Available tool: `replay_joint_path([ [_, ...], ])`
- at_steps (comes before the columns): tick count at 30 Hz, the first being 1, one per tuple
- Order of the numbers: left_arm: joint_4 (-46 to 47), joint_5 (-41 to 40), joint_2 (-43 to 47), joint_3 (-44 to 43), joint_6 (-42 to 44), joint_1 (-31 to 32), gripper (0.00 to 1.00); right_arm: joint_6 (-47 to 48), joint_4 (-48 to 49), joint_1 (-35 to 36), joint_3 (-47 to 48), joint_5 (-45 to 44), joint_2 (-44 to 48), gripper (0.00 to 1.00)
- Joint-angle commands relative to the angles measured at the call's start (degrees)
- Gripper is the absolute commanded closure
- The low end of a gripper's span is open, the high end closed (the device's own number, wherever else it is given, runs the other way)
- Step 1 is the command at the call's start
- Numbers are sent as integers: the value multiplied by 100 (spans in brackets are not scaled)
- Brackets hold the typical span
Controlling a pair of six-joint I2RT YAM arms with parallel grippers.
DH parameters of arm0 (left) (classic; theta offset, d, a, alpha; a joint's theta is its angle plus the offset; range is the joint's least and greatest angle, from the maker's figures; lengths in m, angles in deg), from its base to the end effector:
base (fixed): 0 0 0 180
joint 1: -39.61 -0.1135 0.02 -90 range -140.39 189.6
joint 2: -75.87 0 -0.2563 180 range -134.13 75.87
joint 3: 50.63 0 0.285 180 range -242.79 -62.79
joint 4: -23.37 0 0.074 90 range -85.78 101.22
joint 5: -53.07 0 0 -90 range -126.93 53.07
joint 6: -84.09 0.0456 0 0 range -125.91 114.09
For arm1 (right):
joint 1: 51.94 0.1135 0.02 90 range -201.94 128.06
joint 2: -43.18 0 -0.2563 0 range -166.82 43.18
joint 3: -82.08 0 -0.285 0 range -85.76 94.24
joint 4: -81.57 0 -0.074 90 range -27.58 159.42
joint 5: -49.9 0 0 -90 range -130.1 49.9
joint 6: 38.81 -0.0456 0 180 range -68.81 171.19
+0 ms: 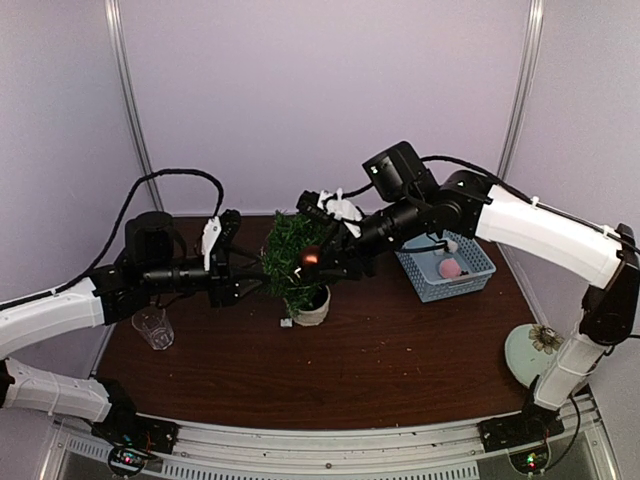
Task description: Decorate the small christmas tree
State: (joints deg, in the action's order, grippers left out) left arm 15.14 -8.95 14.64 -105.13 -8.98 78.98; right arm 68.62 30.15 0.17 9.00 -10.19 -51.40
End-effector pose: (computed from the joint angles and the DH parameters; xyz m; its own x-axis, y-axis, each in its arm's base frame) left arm 0.2107 -0.2005 0.2753 -0.2480 0.1423 -0.9582 0.8986 0.4034 -0.1727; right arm 0.2320 0.3352 0.3583 -0.0933 -0.5426 -0.8348 -0.9954 0.0674 0.0674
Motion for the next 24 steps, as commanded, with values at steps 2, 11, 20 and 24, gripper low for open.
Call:
replay_joint_path([
  [2, 972, 642, -35, 199, 21, 35, 46, 169, -59, 95, 300, -286, -139, 62],
  [11, 1365, 840, -358, 153, -17, 44, 54, 203, -109, 106, 522, -841, -366, 63],
  [20, 1285, 249, -560, 57, 174, 52, 45, 169, -100, 119, 620, -919, -435, 64],
  [24, 1308, 155, -612, 46, 174, 53, 32, 173, -95, 140, 643, -900, -426, 64],
])
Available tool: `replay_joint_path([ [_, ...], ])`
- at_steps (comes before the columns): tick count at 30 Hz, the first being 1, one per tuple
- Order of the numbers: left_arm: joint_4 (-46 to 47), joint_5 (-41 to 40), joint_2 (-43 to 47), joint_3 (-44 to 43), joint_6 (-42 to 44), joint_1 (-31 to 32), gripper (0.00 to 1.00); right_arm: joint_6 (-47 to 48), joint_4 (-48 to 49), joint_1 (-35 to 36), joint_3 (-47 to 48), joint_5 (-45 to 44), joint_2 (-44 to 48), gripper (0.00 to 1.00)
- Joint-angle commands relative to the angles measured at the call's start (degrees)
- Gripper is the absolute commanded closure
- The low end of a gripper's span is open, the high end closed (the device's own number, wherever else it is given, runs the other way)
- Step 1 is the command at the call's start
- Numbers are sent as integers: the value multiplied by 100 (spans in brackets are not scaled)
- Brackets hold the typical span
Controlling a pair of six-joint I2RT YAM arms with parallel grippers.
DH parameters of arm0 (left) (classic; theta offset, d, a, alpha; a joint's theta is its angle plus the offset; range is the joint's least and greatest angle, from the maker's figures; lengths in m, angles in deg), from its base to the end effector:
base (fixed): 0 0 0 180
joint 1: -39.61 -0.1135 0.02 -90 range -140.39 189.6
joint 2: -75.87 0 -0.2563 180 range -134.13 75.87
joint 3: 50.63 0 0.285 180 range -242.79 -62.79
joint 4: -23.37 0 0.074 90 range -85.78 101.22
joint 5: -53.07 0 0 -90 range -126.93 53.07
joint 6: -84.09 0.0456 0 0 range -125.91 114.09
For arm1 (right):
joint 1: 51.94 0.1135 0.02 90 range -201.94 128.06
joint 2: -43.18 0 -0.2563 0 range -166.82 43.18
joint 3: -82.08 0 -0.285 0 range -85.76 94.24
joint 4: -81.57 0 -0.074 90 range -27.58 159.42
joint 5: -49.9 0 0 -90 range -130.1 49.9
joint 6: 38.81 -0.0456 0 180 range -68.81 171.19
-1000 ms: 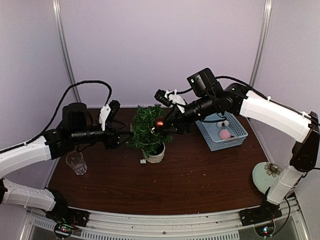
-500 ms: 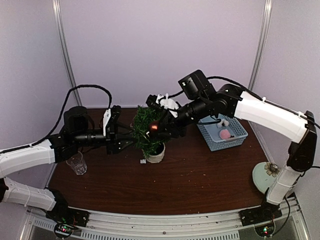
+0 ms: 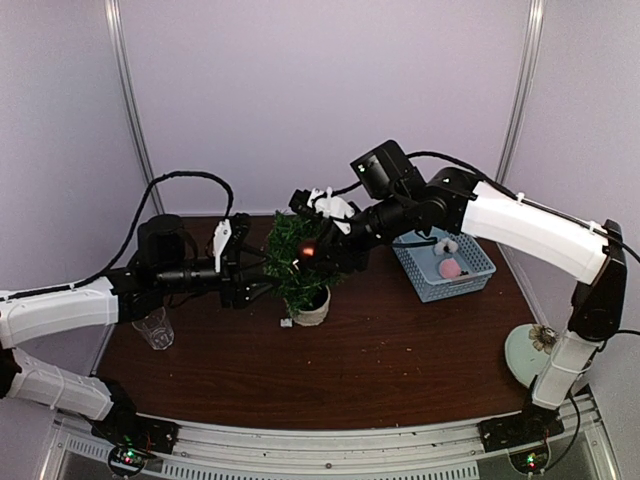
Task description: Decorate the small christmas tree
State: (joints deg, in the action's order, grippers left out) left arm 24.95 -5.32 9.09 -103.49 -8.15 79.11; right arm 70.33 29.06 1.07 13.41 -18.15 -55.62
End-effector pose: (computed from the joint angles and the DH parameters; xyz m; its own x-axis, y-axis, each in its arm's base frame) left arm 0.2208 -0.2130 0.2564 -0.2014 0.1229 -0.9718 0.9296 0.3365 -0.1501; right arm 0.2430 0.3509 0.3539 -0.0658 -0.5928 -0.8027 -0.9895 0.1428 -0.0243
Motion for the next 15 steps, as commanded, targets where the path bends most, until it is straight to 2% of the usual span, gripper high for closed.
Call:
replay_joint_path([
  [1, 337, -183, -66, -121, 98, 40, 33, 15, -1, 58, 232, -110, -21, 64],
  [11, 588, 154, -29, -50, 94, 37, 67, 35, -80, 104, 415, -243, -177, 64],
  [13, 604, 182, -28, -29, 105, 40, 71, 84, -114, 127, 431, -232, -194, 64],
  [15, 592, 90, -17, -8, 119, 35, 67, 144, -154, 159, 442, -171, -178, 64],
])
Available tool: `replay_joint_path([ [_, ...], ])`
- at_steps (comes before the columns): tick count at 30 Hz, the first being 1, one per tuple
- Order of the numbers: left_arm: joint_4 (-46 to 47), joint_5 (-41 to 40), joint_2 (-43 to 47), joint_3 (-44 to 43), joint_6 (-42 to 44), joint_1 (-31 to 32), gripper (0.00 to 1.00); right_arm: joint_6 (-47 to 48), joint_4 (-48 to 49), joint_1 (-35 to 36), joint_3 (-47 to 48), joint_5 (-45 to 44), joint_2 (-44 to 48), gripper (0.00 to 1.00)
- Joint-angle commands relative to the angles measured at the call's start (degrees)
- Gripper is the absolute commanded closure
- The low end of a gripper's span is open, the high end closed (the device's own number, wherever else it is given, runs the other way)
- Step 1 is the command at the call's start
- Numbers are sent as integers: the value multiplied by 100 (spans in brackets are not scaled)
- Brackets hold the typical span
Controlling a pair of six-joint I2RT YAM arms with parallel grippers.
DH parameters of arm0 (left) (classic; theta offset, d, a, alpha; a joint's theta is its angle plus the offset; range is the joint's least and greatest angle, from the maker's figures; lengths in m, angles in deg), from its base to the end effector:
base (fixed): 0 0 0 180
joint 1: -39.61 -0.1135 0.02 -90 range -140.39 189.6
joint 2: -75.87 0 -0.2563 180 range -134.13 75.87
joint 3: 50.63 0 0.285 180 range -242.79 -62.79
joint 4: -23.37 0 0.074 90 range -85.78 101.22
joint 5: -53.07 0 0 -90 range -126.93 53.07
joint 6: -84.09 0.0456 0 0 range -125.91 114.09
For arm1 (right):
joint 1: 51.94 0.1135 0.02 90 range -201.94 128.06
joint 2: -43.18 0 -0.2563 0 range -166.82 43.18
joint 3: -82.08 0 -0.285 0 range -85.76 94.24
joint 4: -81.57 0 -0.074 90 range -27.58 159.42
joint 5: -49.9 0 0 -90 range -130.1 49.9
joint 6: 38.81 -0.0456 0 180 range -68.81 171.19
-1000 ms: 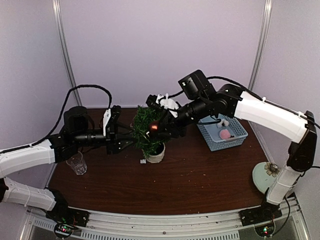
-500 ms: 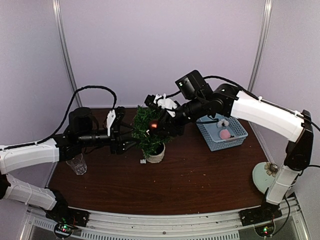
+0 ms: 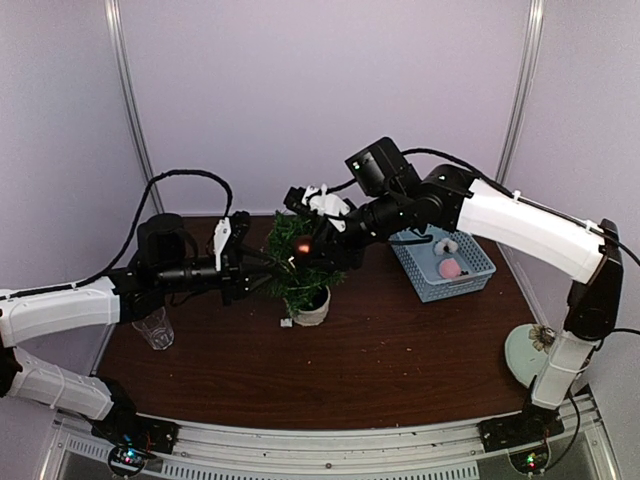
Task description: Decorate the small christmas tree
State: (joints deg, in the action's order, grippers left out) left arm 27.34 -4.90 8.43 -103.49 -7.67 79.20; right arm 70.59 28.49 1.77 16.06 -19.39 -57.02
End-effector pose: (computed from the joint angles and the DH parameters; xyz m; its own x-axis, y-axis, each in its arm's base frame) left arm 0.2221 -0.2151 0.2577 -0.1708 0.1074 -0.9794 0.9372 0.3245 -0.1278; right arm 0.2430 0.3581 0.3597 -0.0494 -0.5922 -0.8043 -0.9884 0.1446 -0.0458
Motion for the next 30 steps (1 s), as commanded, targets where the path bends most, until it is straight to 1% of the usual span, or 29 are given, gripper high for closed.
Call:
replay_joint_path([
  [1, 337, -62, 70, 14, 95, 23, 62, 158, -126, 106, 176, -8, -22, 64],
  [3, 335, -203, 155, 80, 116, 23, 56, 213, -143, 160, 180, 31, 32, 64],
  [5, 323, -251, 180, 106, 120, 22, 53, 235, -144, 198, 184, 63, 60, 64],
  [7, 282, -167, 148, 91, 314, 30, 49, 244, -145, 209, 196, 78, 66, 64],
  [12, 303, 104, 70, 47, 326, 30, 47, 280, -163, 210, 260, -1, -2, 64],
  [14, 329, 205, 51, 48, 322, 31, 43, 305, -186, 208, 293, 36, -18, 64],
  [15, 320, 281, 46, 46, 323, 31, 44, 282, -168, 205, 295, -7, -17, 64],
  [18, 257, 420, 31, 43, 317, 27, 50, 275, -137, 202, 316, -327, -45, 65],
  [19, 245, 448, 21, 40, 323, 26, 54, 268, -127, 201, 325, -420, -61, 65],
  [21, 212, 434, -9, 22, 325, 30, 59, 260, -149, 192, 373, -445, -109, 66],
  [23, 155, 450, -38, -31, 342, 28, 67, 256, -160, 192, 409, -462, -158, 66],
  [30, 130, 448, -59, -52, 348, 28, 81, 219, -139, 169, 435, -597, -208, 66],
])
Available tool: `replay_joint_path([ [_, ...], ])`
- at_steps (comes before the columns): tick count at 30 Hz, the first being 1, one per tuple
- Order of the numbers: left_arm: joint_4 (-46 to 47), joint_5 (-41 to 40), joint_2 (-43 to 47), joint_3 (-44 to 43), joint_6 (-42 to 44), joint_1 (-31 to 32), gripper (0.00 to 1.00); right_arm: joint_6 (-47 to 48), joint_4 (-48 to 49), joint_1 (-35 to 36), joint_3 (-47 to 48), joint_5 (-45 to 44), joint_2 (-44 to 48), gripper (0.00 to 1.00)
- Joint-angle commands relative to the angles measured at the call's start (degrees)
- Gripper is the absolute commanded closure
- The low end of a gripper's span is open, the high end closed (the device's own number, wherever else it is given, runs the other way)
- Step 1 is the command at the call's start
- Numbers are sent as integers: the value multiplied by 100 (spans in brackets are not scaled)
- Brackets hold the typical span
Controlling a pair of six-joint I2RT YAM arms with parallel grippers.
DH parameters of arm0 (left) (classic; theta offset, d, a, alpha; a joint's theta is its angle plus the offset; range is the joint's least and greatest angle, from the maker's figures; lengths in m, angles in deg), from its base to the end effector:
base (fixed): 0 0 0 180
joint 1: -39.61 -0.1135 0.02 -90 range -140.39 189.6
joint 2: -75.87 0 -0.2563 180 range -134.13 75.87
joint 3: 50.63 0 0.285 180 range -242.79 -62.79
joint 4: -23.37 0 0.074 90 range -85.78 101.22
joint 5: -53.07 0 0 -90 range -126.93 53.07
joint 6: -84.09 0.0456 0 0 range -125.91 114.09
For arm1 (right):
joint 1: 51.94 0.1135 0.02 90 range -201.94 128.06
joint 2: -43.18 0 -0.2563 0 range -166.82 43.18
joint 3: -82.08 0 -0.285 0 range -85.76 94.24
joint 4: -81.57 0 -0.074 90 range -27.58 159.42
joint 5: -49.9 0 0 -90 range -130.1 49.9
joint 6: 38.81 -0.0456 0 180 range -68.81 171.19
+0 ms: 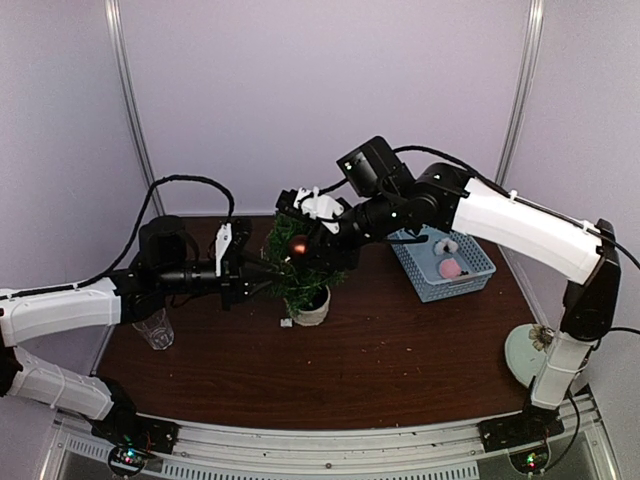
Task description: Decorate the small christmas tree
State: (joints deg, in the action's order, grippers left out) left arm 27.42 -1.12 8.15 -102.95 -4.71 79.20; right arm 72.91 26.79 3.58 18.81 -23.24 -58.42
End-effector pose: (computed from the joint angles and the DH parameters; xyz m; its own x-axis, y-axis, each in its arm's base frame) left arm 0.2191 -0.2158 0.2531 -0.1315 0.1308 -0.9826 0.9619 0.2567 -0.0946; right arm 0.2366 0.3679 0.3639 0.0031 -0.6210 -0.7838 -0.9840 0.1376 -0.1130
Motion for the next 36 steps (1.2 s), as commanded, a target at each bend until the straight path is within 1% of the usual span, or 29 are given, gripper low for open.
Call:
replay_joint_path([
  [1, 122, 40, -44, -103, 56, 29, 84, -20, 32, -15, 164, -224, -82, 66],
  [7, 56, -349, -76, -117, 64, 26, 95, -72, 42, -41, 197, -478, -125, 67],
  [11, -188, -688, -151, -217, 111, 25, 99, -109, 34, -51, 257, -657, -161, 67],
  [25, -425, -948, -387, -576, 64, 25, 100, -159, -216, -32, 267, -985, -169, 67],
  [36, -650, -1047, -476, -702, 61, 25, 100, -153, -499, 239, 384, -1778, -182, 66],
])
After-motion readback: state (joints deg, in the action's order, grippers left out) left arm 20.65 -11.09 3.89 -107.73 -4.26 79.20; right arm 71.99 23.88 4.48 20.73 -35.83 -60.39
